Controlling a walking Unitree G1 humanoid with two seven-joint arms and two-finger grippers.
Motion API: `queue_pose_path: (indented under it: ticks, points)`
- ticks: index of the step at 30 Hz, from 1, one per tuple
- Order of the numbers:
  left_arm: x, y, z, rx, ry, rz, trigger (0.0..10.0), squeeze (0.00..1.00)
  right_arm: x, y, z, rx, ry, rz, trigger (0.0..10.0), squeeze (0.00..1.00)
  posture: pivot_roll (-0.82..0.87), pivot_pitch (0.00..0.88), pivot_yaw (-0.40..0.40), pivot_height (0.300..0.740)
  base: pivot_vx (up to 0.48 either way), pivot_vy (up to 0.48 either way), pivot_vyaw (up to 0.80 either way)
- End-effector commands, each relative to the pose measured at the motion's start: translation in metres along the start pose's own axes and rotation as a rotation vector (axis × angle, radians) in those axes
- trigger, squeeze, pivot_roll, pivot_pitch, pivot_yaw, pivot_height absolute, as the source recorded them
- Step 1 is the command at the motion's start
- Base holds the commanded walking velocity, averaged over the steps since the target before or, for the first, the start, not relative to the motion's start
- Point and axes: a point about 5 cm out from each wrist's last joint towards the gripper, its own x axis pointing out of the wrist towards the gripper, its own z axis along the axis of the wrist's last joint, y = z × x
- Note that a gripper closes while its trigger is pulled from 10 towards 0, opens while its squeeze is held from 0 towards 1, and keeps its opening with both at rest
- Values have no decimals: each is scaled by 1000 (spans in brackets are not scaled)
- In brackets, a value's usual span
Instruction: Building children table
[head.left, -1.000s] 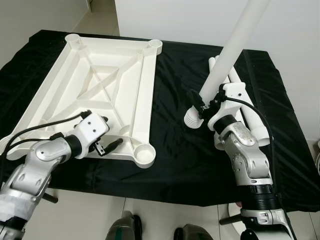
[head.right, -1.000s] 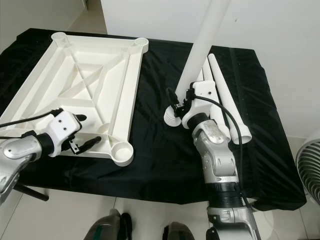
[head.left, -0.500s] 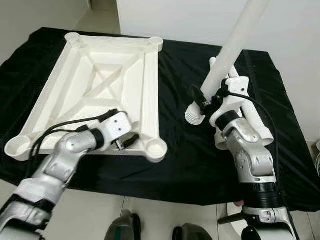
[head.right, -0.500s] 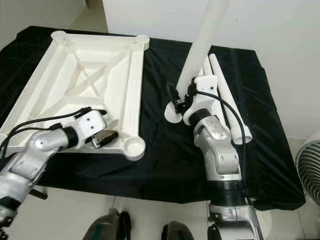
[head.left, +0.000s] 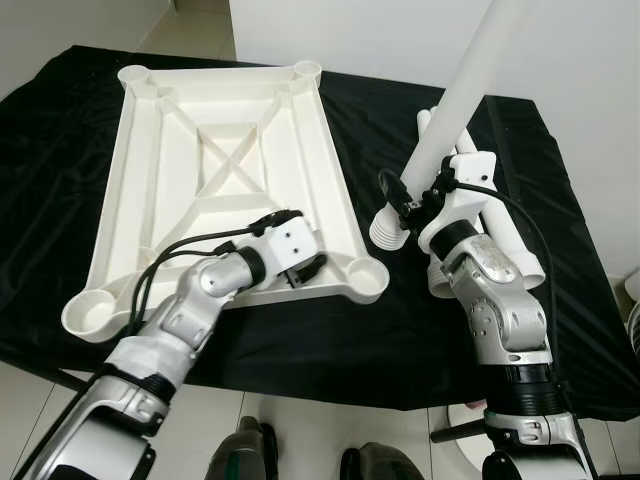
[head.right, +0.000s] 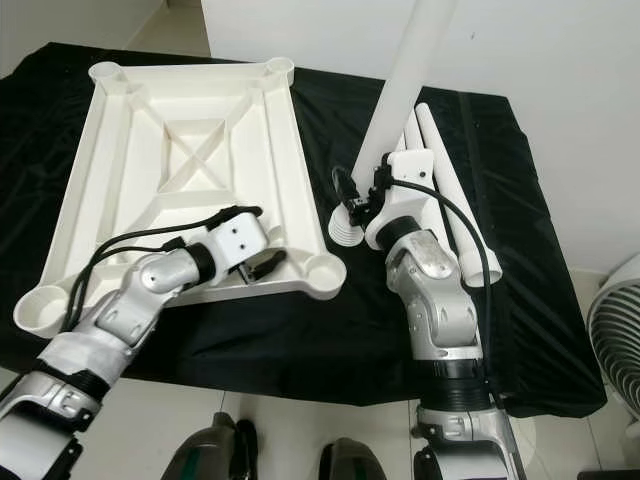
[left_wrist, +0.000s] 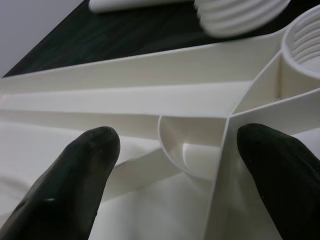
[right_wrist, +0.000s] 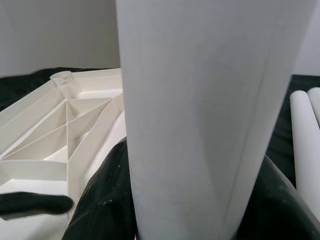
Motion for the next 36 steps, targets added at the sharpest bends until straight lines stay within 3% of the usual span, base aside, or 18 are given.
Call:
queue_pose_path:
  ticks: [1,6,13,15,24,26,28,36]
  points:
    - [6,1,2,0,-4,103,10000,0,-1,1,3,-1,-8,-5,10000,0,-88,125,7,740,0,0,0]
    - [12,-1,10,-2,-29,106,10000,0,-1,3,1,13,-2,-7,10000,0,-82,122,15,740,0,0,0]
    - [-3,7,12,-58,-64,141,10000,0,-8,8,-2,-2,-33,28,10000,0,-63,104,18,740,0,0,0]
    - [-15,12,18,-143,-116,149,10000,0,-14,11,-3,-14,-52,42,10000,0,-49,89,12,740,0,0,0]
    - [-39,11,15,-246,-149,140,10000,0,-27,13,-4,4,-84,25,10000,0,-40,79,4,740,0,0,0]
    - [-39,11,15,-246,-149,140,10000,0,-27,13,-4,4,-84,25,10000,0,-40,79,4,740,0,0,0]
    - [-46,6,16,-297,-150,150,10000,0,-38,13,-11,4,-56,15,10000,0,-42,71,-6,740,0,0,0]
    - [-50,0,21,-422,-158,194,10000,0,-49,8,-21,-33,-6,7,10000,0,-50,53,-18,740,0,0,0]
